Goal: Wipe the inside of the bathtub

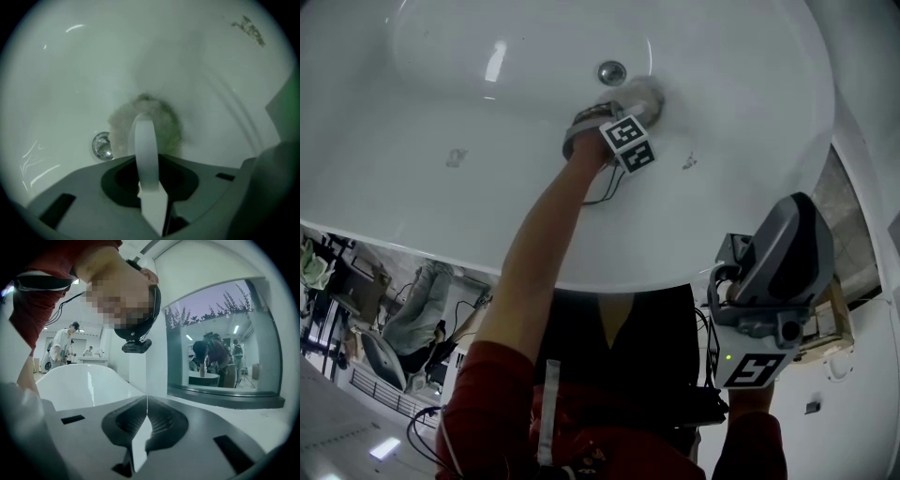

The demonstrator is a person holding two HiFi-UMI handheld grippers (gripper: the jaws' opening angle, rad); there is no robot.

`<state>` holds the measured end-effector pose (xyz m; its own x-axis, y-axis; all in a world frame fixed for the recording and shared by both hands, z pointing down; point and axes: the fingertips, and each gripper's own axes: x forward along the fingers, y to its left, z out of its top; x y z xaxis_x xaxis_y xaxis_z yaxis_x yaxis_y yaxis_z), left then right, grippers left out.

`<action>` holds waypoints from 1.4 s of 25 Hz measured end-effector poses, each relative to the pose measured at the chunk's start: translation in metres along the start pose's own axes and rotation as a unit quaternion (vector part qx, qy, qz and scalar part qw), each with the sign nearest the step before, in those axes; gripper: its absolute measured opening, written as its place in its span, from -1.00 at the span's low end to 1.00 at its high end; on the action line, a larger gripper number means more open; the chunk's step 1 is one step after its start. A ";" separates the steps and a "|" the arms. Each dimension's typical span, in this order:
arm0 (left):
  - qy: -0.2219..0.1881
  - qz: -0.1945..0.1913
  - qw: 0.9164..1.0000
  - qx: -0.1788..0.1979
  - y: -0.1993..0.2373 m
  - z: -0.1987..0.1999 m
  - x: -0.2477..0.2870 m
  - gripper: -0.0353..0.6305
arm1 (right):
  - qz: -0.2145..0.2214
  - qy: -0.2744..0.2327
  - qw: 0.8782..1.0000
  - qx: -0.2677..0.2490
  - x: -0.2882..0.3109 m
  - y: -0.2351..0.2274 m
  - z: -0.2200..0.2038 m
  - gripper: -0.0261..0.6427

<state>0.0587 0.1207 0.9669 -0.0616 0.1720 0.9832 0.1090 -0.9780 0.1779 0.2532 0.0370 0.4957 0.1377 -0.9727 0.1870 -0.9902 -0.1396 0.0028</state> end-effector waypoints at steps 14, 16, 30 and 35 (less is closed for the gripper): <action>-0.072 0.004 0.997 -0.001 -0.027 -0.003 -0.113 -0.62 | -0.022 -0.016 0.999 -0.024 -0.047 0.004 0.069 -0.89; -0.095 0.004 0.995 -0.002 -0.035 -0.003 -0.151 -0.62 | -0.028 -0.023 0.999 -0.032 -0.058 0.007 0.092 -0.89; -0.128 -0.063 0.978 0.152 -0.151 -0.039 -0.328 -0.62 | -0.090 -0.063 0.992 -0.066 -0.118 0.027 0.226 -0.89; -0.089 -0.078 0.978 0.174 -0.170 -0.053 -0.317 -0.62 | -0.098 -0.068 0.991 -0.067 -0.125 0.029 0.246 -0.89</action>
<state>0.0066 0.2264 0.6226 0.0657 0.3642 0.9290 0.4441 -0.8444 0.2996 0.2131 0.1089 0.2306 0.3210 -0.9464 0.0366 -0.9370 -0.3117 0.1575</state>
